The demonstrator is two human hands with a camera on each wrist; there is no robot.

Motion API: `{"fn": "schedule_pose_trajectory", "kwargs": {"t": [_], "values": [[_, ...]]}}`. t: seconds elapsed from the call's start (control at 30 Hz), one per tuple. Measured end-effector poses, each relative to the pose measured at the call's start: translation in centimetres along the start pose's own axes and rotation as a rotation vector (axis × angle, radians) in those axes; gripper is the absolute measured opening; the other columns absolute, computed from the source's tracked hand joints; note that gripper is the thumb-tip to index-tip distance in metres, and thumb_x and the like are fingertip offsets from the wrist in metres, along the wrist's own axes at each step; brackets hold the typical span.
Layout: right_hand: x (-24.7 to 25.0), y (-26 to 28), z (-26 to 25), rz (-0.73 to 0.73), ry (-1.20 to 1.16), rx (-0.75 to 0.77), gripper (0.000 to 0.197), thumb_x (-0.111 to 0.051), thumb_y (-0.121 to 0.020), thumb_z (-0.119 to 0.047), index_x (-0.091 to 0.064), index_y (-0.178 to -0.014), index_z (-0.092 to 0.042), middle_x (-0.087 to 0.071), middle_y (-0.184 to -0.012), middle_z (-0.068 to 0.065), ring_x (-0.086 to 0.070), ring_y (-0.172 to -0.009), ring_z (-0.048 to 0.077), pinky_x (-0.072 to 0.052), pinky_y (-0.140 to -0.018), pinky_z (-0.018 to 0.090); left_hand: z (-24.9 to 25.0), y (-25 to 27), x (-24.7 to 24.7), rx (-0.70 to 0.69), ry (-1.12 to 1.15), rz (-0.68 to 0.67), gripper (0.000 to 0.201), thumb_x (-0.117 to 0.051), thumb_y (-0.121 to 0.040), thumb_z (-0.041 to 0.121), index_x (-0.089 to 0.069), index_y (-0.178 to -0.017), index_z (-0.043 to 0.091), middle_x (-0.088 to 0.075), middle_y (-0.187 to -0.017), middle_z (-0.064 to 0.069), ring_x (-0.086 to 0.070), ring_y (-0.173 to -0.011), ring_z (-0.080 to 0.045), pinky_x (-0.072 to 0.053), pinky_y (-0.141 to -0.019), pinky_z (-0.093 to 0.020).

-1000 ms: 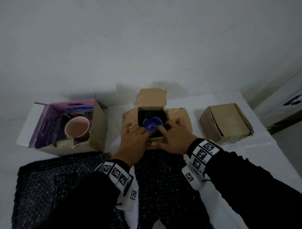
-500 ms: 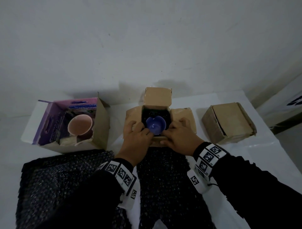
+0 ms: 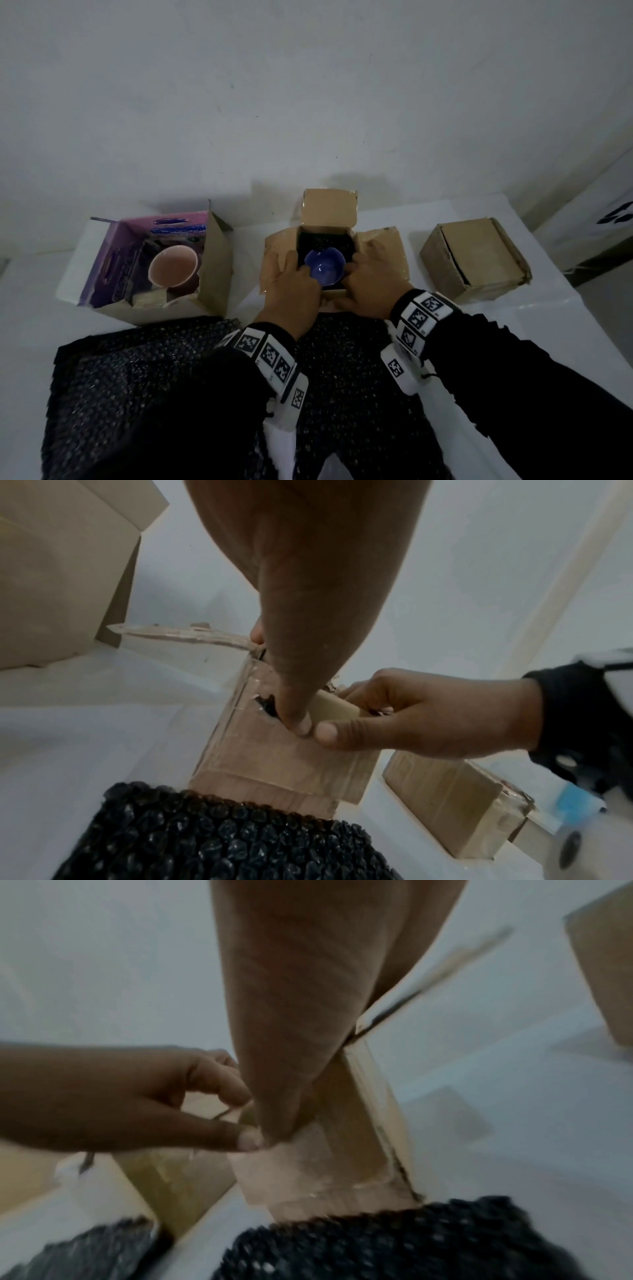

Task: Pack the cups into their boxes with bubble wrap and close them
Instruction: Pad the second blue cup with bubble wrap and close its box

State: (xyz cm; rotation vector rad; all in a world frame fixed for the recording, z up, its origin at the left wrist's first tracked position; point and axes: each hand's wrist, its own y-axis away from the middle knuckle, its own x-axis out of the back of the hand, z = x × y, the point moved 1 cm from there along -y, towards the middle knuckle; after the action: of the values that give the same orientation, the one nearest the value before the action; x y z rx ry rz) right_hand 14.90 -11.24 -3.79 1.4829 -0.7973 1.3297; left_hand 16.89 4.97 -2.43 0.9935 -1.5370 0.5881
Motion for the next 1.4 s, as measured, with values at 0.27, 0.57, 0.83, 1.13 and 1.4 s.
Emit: {"fn": "schedule_pose_trajectory", "kwargs": {"t": [0.27, 0.57, 0.83, 1.13, 1.4], "values": [[1.3, -0.1, 0.2, 0.02, -0.098, -0.022, 0.083, -0.017, -0.073, -0.086, -0.066, -0.096, -0.023, -0.065, -0.091, 0.001, -0.045, -0.12, 0.029, 0.002, -0.109, 0.056, -1.6, 0.2, -0.1, -0.091, 0.09, -0.059, 0.042, -0.037, -0.097, 0.05, -0.044, -0.136, 0.036, -0.024, -0.16, -0.005, 0.002, -0.149, -0.034, 0.036, -0.093, -0.063], [1.2, -1.1, 2.0, 0.063, 0.015, -0.097, 0.1, -0.019, -0.065, -0.096, -0.051, -0.122, -0.021, -0.041, -0.145, 0.02, -0.014, -0.146, 0.034, 0.021, -0.108, 0.063, -2.6, -0.1, -0.2, -0.085, 0.117, 0.068, 0.05, -0.031, -0.086, 0.049, -0.06, -0.109, 0.015, -0.056, -0.133, -0.002, -0.016, -0.147, -0.037, 0.027, -0.106, -0.059], [2.4, -4.4, 2.9, -0.051, -0.007, -0.127, 0.098, -0.009, -0.064, -0.098, -0.038, -0.14, -0.044, -0.062, -0.127, 0.0, -0.02, -0.141, 0.032, 0.02, -0.107, 0.067, -3.4, -1.0, -0.3, -0.082, 0.09, 0.103, 0.048, -0.046, -0.091, 0.058, -0.052, -0.118, 0.018, -0.046, -0.142, -0.012, -0.017, -0.147, -0.03, 0.034, -0.098, -0.059], [1.7, -2.3, 3.1, 0.185, -0.05, -0.186, 0.076, -0.032, -0.079, -0.078, -0.047, -0.138, -0.032, -0.055, -0.134, 0.0, -0.032, -0.135, 0.028, 0.01, -0.11, 0.063, -1.8, -0.6, -1.9, -0.012, 0.207, 0.278, 0.04, -0.077, -0.07, 0.052, -0.063, -0.08, 0.016, -0.071, -0.091, -0.005, -0.059, -0.115, -0.035, -0.032, -0.1, -0.068], [-8.4, 8.9, -1.2, 0.397, -0.52, -0.66, 0.076, -0.028, -0.084, -0.074, -0.033, -0.145, -0.029, -0.04, -0.145, -0.002, -0.033, -0.135, 0.024, -0.01, -0.112, 0.06, 0.0, 2.2, -2.9, 0.033, 0.38, 0.388, 0.035, -0.065, -0.081, 0.038, -0.062, -0.112, 0.023, -0.055, -0.135, -0.001, -0.048, -0.123, -0.025, -0.034, -0.102, -0.047]]}}
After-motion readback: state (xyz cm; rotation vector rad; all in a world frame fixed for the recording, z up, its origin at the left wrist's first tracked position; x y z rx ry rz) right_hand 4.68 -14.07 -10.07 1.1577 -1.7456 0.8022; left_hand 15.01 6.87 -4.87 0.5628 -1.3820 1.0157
